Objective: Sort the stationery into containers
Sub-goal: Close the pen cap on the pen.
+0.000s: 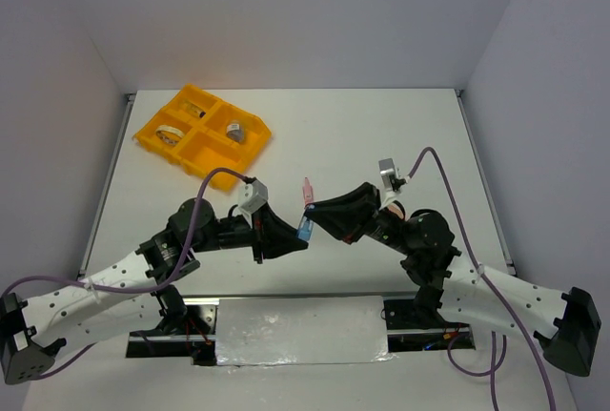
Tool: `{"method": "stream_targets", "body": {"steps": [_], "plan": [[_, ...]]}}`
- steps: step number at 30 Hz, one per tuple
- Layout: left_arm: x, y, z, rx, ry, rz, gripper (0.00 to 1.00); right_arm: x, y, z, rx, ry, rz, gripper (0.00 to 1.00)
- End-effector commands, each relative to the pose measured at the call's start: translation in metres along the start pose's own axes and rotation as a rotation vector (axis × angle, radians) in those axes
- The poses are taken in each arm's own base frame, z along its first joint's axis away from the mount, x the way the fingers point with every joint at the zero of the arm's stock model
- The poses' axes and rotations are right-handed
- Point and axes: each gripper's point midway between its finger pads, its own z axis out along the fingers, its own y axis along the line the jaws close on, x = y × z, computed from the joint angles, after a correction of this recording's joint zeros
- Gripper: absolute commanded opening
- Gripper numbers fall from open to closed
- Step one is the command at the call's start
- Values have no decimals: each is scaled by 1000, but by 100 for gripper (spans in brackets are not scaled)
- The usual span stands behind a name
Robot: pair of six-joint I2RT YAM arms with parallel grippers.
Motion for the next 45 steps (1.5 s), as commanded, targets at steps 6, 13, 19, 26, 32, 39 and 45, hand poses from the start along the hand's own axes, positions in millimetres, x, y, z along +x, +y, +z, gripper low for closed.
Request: {"method": "stream_targets", "body": {"steps": [6, 13, 19, 26, 32, 39, 45], "plan": [[-76, -4, -5, -68, -236, 109, 0, 55, 4, -14, -72, 130, 71, 0], [-95, -8, -4, -76, -271, 142, 0, 83, -9, -17, -33, 204, 90, 0], [-113, -13, -8, -75, -328, 165, 0, 93, -17, -23, -22, 188, 115, 0], [-126, -13, -14, -95, -408, 166, 0, 89, -13, -23, -39, 165, 126, 0], [-132, -14, -14, -92, -432, 166, 0, 93, -9, -21, -72, 177, 141, 0], [-153, -17, -20, -128, -464, 201, 0, 112, -15, -28, -67, 219, 156, 0], [-163, 6, -25, -203, -448, 187, 0, 125, -20, -32, -58, 244, 163, 0]]}}
